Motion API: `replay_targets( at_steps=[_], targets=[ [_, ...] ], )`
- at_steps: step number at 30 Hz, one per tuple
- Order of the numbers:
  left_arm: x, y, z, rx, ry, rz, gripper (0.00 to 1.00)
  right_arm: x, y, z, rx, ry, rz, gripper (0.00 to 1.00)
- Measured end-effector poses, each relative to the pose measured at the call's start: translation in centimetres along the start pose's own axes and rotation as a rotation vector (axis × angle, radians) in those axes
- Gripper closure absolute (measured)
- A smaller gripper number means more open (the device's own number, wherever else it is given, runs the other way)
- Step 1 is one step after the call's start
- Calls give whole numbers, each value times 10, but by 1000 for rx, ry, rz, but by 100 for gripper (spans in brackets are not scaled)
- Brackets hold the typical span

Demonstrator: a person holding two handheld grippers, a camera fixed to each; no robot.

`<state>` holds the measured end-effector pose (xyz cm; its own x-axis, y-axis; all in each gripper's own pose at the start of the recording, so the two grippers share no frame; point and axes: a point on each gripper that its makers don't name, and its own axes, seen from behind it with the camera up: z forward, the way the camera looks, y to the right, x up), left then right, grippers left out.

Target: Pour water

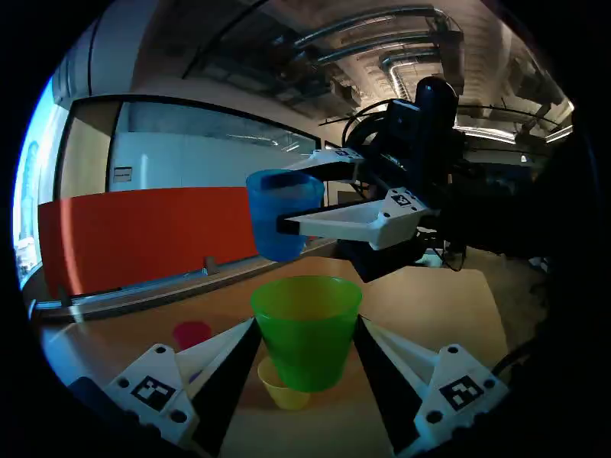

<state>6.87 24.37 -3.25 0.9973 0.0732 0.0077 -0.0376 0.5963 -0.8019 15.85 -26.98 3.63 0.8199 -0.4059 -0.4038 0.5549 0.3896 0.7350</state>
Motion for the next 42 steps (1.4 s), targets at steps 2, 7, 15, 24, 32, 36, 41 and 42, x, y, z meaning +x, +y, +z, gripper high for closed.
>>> replay_targets(
  at_steps=[2, 7, 15, 24, 32, 36, 41, 42],
  targets=[
    [0, 0, 0, -1, 0, 0, 17, 1, 0, 0, 2, -3, -12, 9],
    [1, 1, -2, -2, 1, -1, 17, 2, 1, 0, 7, -9, -40, 9],
    [2, 1, -3, -1, 1, 3, 17, 5, 2, 0, 14, -17, -84, 9],
    [3, 1, -3, 5, 5, 3, 17, 7, 3, -1, 18, -21, -122, 9],
    [5, 1, -2, 7, 9, 0, 17, 9, 4, -2, 21, -22, -147, 9],
    [6, 1, -2, 7, 12, -1, 17, 10, 3, -2, 25, -23, -162, 9],
    [7, 0, -2, 11, 18, -5, 17, 12, 4, -1, 30, -24, -176, 9],
    [7, 0, -2, 11, 19, -6, 17, 12, 4, -1, 31, -25, -179, 9]
  ],
)
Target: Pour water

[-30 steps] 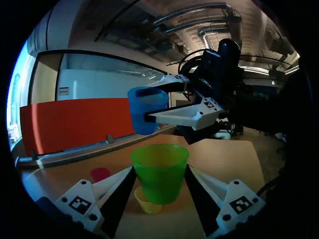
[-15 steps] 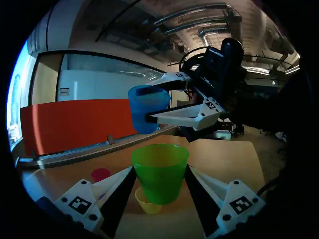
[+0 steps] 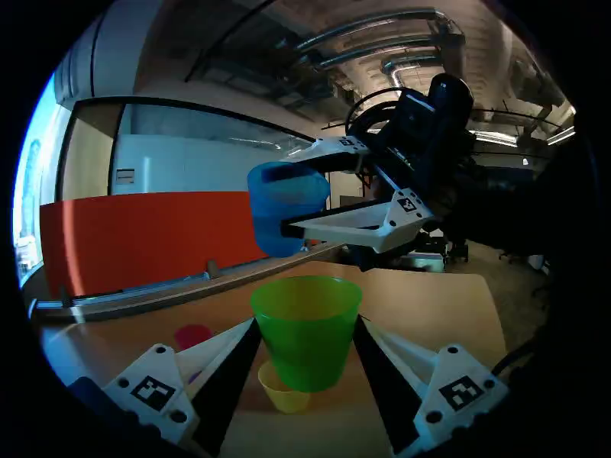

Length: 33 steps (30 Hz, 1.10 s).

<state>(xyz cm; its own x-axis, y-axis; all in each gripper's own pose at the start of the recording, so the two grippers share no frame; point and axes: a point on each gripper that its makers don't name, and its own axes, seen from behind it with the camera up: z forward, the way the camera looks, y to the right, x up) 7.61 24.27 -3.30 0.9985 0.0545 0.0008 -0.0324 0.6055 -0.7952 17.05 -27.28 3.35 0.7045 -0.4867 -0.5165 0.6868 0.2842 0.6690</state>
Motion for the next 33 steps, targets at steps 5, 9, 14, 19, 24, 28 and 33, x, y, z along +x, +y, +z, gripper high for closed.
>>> replay_targets(
  at_steps=[5, 9, 14, 19, 24, 28, 33],
  targets=[
    [-1, 0, 0, -1, 1, -2, 17, 2, 0, 2, 5, -2, -21, 9],
    [-2, 1, -1, -4, 0, 0, 17, 3, -2, 3, 12, -4, -36, 9],
    [-3, 2, -1, -10, -1, 4, 17, 2, -5, 4, 25, -10, -59, 9],
    [-4, 1, 0, -15, -1, 2, 17, 5, -7, 5, 36, -8, -78, 9],
    [-5, 0, -1, -15, -3, 1, 17, 8, -9, 5, 43, -4, -93, 9],
    [-5, 0, -1, -15, -3, 1, 17, 8, -11, 6, 47, -6, -113, 9],
    [-6, 1, 1, -17, -4, 1, 17, 11, -11, 7, 48, -4, -137, 9]
  ],
)
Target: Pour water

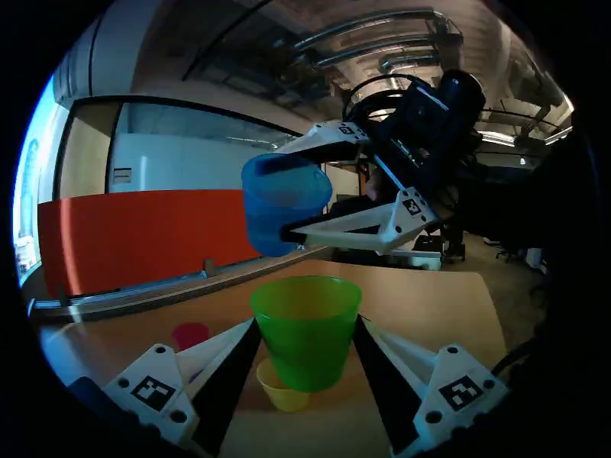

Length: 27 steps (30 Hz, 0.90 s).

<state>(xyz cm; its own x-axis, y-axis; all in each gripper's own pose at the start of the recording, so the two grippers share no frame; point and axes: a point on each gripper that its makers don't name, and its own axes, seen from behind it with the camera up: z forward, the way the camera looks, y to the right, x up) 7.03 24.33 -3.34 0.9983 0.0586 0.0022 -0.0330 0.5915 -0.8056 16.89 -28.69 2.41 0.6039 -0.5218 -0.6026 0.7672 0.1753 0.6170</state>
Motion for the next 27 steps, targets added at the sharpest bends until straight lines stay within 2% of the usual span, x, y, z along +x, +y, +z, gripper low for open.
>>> replay_targets(
  at_steps=[27],
  targets=[
    [-1, 3, 2, -8, 3, 1, 17, 2, -1, 3, 7, -36, -179, 9]
  ],
)
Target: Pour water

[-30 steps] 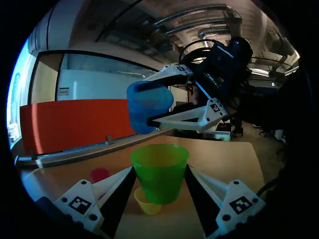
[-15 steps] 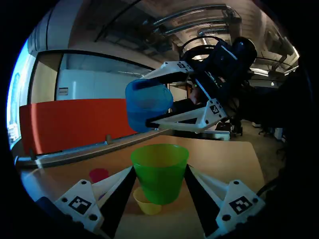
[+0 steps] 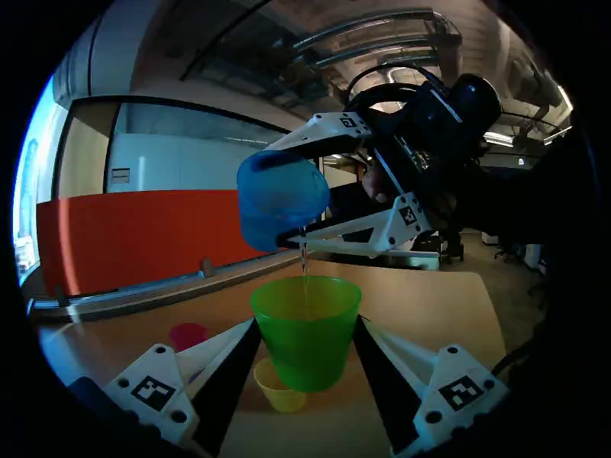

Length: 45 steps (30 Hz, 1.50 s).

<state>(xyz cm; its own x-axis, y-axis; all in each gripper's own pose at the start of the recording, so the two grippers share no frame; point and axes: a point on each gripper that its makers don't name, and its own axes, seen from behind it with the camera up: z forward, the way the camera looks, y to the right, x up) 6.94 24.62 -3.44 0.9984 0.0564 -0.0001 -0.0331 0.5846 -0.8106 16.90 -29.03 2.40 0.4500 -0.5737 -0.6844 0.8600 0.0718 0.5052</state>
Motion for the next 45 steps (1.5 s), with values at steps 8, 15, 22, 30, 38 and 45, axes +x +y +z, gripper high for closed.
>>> replay_targets(
  at_steps=[8, 15, 22, 30, 38, 45],
  targets=[
    [1, 0, -1, 3, 2, 1, 17, 0, 0, 2, -3, -4, -21, 9],
    [1, 0, -1, 0, 2, 2, 17, -3, 4, 2, -11, -7, -34, 9],
    [-1, 0, -1, -1, 1, 1, 17, -4, 4, 3, -10, -9, -46, 9],
    [0, -1, -1, -3, 3, 0, 17, -4, 6, 5, -10, -10, -70, 9],
    [0, 1, -1, -9, 3, 2, 17, -5, 9, 5, -11, -10, -83, 9],
    [1, 3, -3, -20, 3, 5, 17, -5, 9, 4, -6, -6, -94, 9]
  ],
)
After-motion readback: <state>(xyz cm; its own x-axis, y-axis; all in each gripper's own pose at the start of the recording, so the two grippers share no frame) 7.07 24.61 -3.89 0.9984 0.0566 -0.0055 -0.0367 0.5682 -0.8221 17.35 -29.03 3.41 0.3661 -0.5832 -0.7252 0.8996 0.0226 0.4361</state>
